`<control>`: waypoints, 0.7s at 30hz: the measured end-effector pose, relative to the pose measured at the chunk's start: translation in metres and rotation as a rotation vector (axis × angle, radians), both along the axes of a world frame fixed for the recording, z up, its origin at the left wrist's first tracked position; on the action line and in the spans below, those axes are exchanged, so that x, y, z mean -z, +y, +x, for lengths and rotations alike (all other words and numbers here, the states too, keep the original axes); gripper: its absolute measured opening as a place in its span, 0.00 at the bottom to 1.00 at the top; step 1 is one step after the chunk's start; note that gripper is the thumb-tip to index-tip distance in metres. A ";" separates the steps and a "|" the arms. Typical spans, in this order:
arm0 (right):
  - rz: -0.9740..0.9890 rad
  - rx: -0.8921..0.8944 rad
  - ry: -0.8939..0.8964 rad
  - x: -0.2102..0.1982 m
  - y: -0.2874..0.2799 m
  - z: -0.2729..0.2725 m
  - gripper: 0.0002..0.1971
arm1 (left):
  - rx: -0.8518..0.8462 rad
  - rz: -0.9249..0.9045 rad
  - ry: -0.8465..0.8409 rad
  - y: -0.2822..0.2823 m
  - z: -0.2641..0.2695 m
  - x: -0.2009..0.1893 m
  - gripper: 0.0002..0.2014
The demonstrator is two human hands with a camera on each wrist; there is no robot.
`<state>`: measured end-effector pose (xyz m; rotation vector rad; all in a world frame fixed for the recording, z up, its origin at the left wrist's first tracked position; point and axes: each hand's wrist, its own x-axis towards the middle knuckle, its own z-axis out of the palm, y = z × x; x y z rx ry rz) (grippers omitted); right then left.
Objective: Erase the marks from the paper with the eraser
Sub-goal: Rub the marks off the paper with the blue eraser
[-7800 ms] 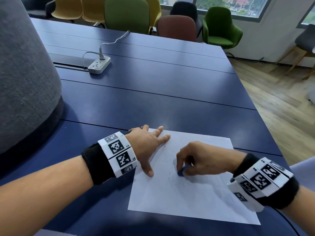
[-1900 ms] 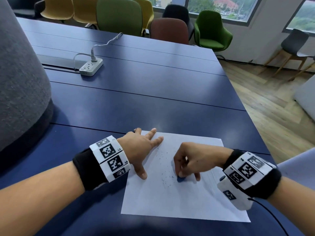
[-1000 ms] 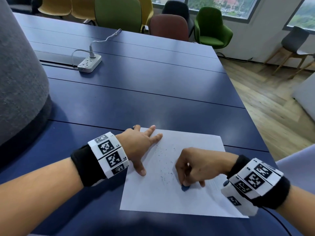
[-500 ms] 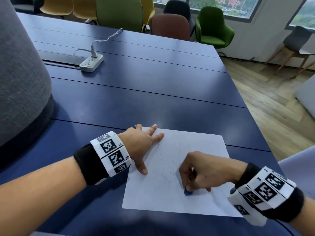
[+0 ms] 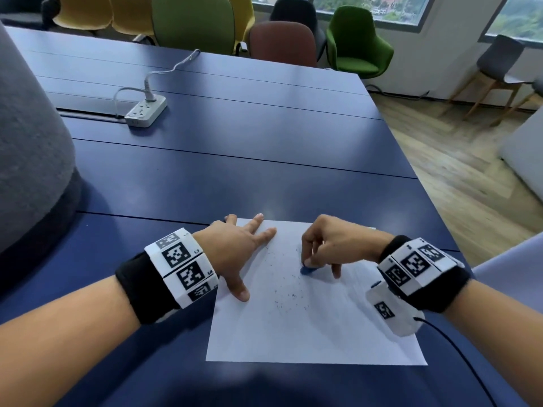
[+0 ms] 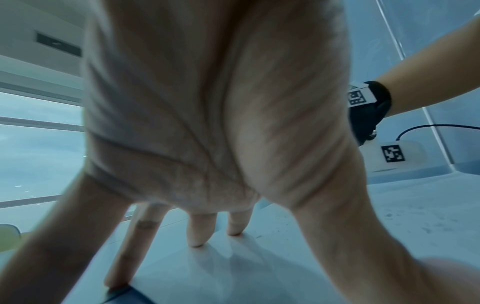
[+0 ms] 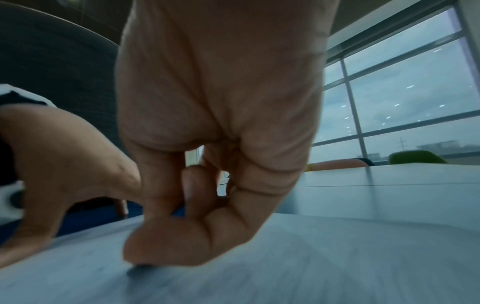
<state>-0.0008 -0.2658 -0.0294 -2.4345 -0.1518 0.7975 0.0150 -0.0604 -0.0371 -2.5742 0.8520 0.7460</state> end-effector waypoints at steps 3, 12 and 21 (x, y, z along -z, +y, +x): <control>0.072 0.128 -0.100 0.001 -0.005 0.010 0.05 | 0.003 0.003 -0.005 0.000 0.001 0.001 0.65; 0.031 0.107 -0.113 -0.002 -0.005 0.013 0.06 | 0.010 0.016 -0.012 -0.001 0.001 0.001 0.65; 0.039 -0.022 -0.024 -0.001 -0.003 0.003 0.05 | 0.015 0.032 -0.019 -0.002 0.001 0.000 0.65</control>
